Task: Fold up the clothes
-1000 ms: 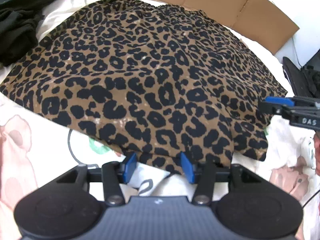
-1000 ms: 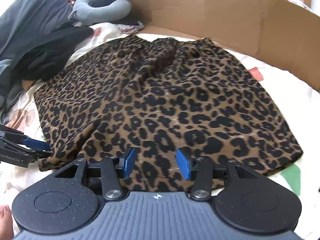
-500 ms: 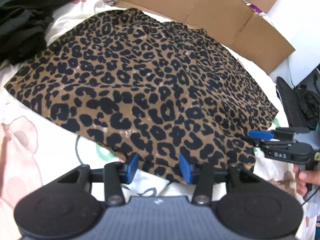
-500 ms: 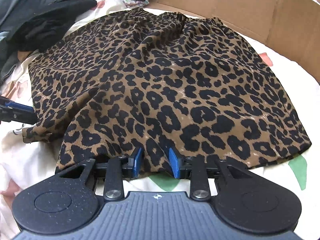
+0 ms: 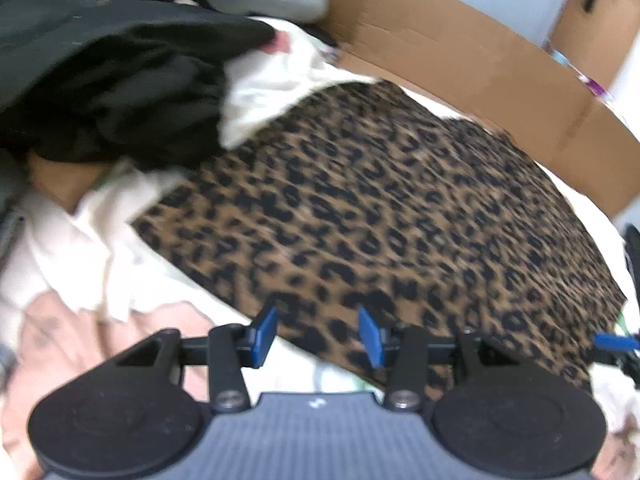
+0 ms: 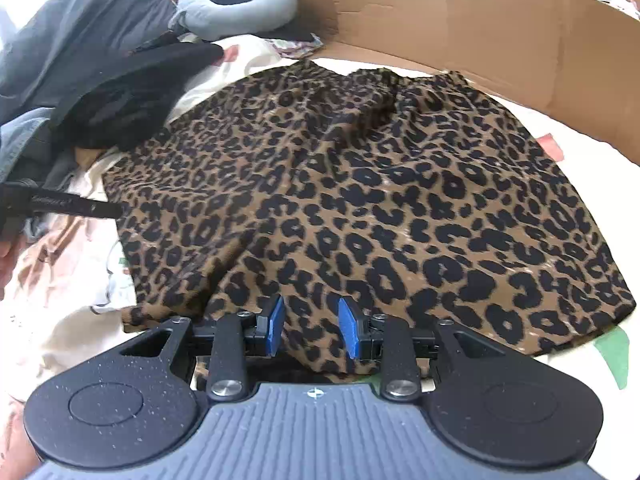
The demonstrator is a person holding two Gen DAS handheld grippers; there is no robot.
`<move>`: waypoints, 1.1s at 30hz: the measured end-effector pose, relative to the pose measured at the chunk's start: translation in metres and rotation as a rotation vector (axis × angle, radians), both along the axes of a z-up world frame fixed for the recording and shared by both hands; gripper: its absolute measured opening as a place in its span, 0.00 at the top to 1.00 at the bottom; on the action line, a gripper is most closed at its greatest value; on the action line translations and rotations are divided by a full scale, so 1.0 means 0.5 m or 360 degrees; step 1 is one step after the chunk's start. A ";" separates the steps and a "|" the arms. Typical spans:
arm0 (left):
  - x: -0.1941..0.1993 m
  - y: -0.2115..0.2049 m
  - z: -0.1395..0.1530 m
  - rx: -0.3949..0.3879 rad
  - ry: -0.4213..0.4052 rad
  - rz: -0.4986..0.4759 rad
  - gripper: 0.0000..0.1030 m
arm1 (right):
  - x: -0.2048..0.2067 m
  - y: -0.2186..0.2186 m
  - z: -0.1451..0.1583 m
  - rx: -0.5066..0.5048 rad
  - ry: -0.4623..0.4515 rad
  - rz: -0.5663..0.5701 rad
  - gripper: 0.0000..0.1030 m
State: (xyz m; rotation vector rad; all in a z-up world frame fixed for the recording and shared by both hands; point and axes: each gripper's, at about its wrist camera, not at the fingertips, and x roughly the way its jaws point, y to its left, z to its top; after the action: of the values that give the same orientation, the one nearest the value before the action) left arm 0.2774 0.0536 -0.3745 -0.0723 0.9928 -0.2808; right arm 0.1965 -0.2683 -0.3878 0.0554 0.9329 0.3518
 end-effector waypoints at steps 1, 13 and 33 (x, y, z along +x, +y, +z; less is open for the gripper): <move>0.006 0.011 -0.002 0.0012 -0.0011 0.0029 0.53 | 0.000 0.005 -0.001 0.0008 0.0005 0.0010 0.64; 0.061 0.113 -0.019 0.0105 -0.0088 0.0330 0.53 | -0.021 0.050 -0.040 -0.0018 0.0145 0.0127 0.72; 0.129 0.136 -0.064 0.0276 -0.0257 0.0167 0.53 | -0.039 0.059 -0.068 -0.0045 0.0218 0.0177 0.72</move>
State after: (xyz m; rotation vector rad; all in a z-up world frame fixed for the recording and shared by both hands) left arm 0.3420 0.1216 -0.4066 0.0555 0.8462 -0.1020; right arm 0.1772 -0.2386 -0.4220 0.0017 1.0792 0.4421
